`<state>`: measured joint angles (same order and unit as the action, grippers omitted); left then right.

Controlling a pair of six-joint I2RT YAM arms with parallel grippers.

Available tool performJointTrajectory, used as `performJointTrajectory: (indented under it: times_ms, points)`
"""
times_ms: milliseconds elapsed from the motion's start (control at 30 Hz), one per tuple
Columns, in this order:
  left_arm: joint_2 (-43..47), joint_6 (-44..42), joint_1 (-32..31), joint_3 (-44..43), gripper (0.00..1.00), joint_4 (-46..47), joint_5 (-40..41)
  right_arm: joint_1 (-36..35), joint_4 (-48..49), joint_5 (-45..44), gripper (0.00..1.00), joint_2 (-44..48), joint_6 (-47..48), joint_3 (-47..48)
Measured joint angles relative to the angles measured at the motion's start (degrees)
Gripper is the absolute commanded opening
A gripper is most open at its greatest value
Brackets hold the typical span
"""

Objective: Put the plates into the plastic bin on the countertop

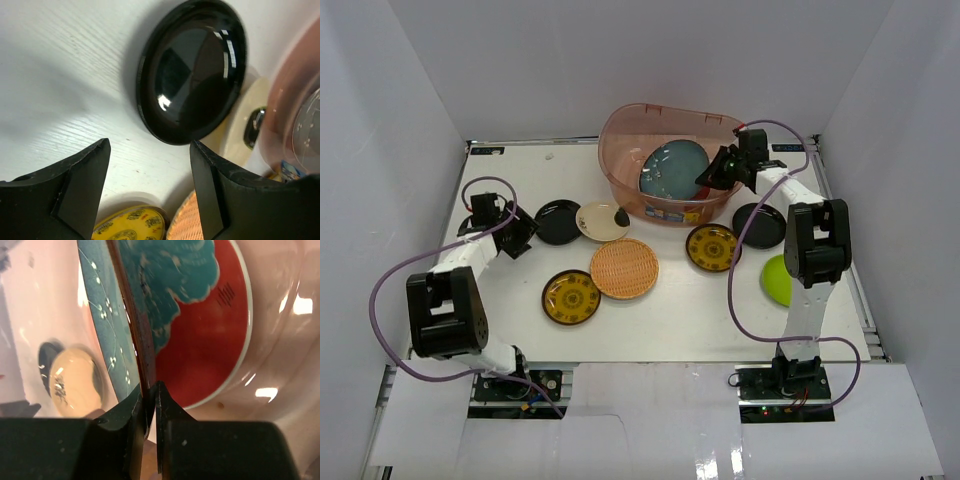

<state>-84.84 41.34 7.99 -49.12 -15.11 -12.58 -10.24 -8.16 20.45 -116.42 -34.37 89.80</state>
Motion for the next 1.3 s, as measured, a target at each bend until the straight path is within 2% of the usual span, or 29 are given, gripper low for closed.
performJointTrajectory:
  times_ms: [67,167,200,267,300,367,400,467,500,533,567,600,633,733,800,867,933,967,1033,1233,1300]
  points:
    - [-2.6,0.0,0.6,0.0,0.75,0.3,0.0,-0.3,-2.2,-0.6,0.10,-0.7,0.4,0.1]
    - [-6.8,0.1,1.0,-0.3,0.75,0.3,-0.2,-0.4,-3.8,-0.9,0.26,-1.1,0.5,1.5]
    - [-8.0,0.1,1.0,-0.5,0.75,0.4,-0.4,-0.4,-4.1,-0.9,0.41,-1.1,0.7,2.1]
    - [-9.4,0.5,1.0,-1.4,0.75,0.9,-1.4,-0.5,-4.1,-1.5,0.55,-1.1,1.4,3.5]
    - [-9.9,0.5,1.0,-1.9,0.75,1.6,-1.4,-0.5,-4.2,-2.0,0.65,-1.1,2.0,4.1]
    - [-11.1,0.7,1.0,-2.5,0.73,2.7,-1.8,-0.6,-5.0,-2.9,0.75,-1.1,3.0,4.7]
    - [-11.5,0.8,1.0,-2.8,0.70,3.2,-2.0,-0.8,-5.4,-3.5,0.84,-1.1,3.5,4.9]
    - [-12.5,1.4,1.0,-3.3,0.65,4.2,-2.4,-1.4,-6.3,-5.1,0.92,-1.0,4.6,5.1]
    - [-13.0,1.6,1.0,-3.5,0.58,4.8,-2.5,-1.9,-6.6,-6.2,0.97,-1.0,5.3,5.1]
    - [-13.5,1.8,1.0,-3.7,0.54,5.3,-2.6,-2.4,-6.8,-7.1,0.98,-0.9,6.0,5.1]
    - [-14.0,2.1,1.0,-3.9,0.50,5.6,-2.5,-3.0,-7.0,-8.2,0.96,-0.6,6.7,5.1]
    - [-14.5,2.2,1.0,-4.0,0.42,6.0,-2.4,-3.7,-7.7,-9.6,0.95,-0.1,7.6,5.1]
    - [-14.9,2.5,1.1,-4.2,0.38,6.3,-2.4,-4.2,-8.4,-10.5,0.95,0.7,8.1,5.0]
    - [-15.6,2.7,1.1,-4.4,0.33,6.6,-1.4,-5.8,-8.8,-13.1,0.95,4.7,9.7,3.4]
    - [-15.9,2.7,1.1,-4.6,0.32,6.6,-0.9,-6.8,-7.1,-14.1,0.96,9.4,10.6,-0.1]
    - [-16.1,2.7,1.1,-5.0,0.20,6.6,-0.2,-7.8,-4.6,-14.6,0.97,15.5,10.9,-4.5]
    - [-16.4,2.7,1.0,-5.4,0.15,6.7,0.2,-8.8,-1.9,-15.0,0.97,21.4,10.9,-9.4]
    - [-16.6,2.7,1.0,-5.5,0.08,6.8,0.2,-9.5,-0.3,-15.0,0.97,24.5,10.8,-12.1]
    - [-17.1,2.6,1.0,-6.0,0.01,7.1,0.2,-10.7,2.5,-15.2,0.97,29.2,10.8,-16.6]
    - [-17.8,2.2,1.1,-6.9,0.00,7.5,0.5,-15.6,8.7,-14.6,1.00,37.6,9.1,-31.6]
    - [-17.8,2.1,1.2,-6.9,0.00,7.4,0.6,-18.0,10.7,-13.6,0.92,39.5,7.7,-37.6]
